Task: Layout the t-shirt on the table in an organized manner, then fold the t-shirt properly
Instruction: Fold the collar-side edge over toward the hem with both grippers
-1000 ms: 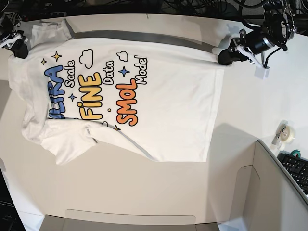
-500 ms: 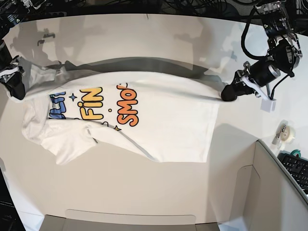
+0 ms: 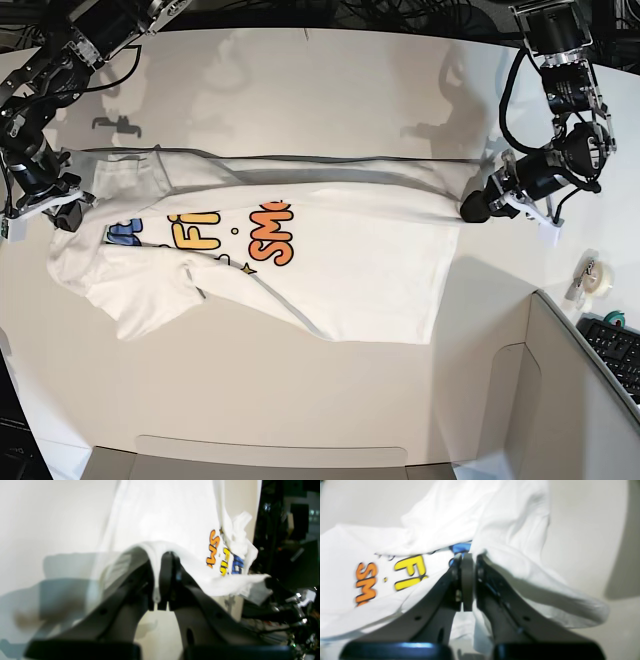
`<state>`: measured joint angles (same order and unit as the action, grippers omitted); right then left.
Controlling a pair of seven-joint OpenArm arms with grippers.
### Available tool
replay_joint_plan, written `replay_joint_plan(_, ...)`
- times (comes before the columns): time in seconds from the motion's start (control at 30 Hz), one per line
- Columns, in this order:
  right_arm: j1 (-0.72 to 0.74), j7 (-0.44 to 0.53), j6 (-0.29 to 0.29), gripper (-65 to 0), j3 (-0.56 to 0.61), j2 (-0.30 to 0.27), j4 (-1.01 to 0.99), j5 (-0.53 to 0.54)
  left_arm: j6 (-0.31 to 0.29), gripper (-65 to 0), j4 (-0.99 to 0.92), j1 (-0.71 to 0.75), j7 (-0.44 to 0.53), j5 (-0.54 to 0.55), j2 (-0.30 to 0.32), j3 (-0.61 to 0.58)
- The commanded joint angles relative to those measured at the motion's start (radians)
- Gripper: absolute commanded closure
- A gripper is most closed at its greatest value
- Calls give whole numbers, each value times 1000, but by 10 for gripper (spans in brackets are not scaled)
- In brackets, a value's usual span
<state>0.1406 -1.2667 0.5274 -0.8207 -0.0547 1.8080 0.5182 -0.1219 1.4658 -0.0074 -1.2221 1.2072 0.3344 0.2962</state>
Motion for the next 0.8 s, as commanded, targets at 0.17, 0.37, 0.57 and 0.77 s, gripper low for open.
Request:
replay_joint_plan(0.17, 12, 147, -6, 0, 71, 25, 16, -174, -6, 0, -69, -64, 18, 23, 16, -36)
replay_joint_plan(0.37, -8, 239, -6, 0, 122, 60, -21, -309, -6, 0, -110, -81, 20, 13, 24, -36)
replay_joint_plan(0.57, -9, 293, -8, 0, 113, 52, -130, -310, -6, -33, -110, -82, 20, -59, 29, -27)
replay_joint_plan(0.77, -12, 289, -10, -72, 111, 32, -135, -318, -3, -218, -110, -82, 12, -59, 30, -25)
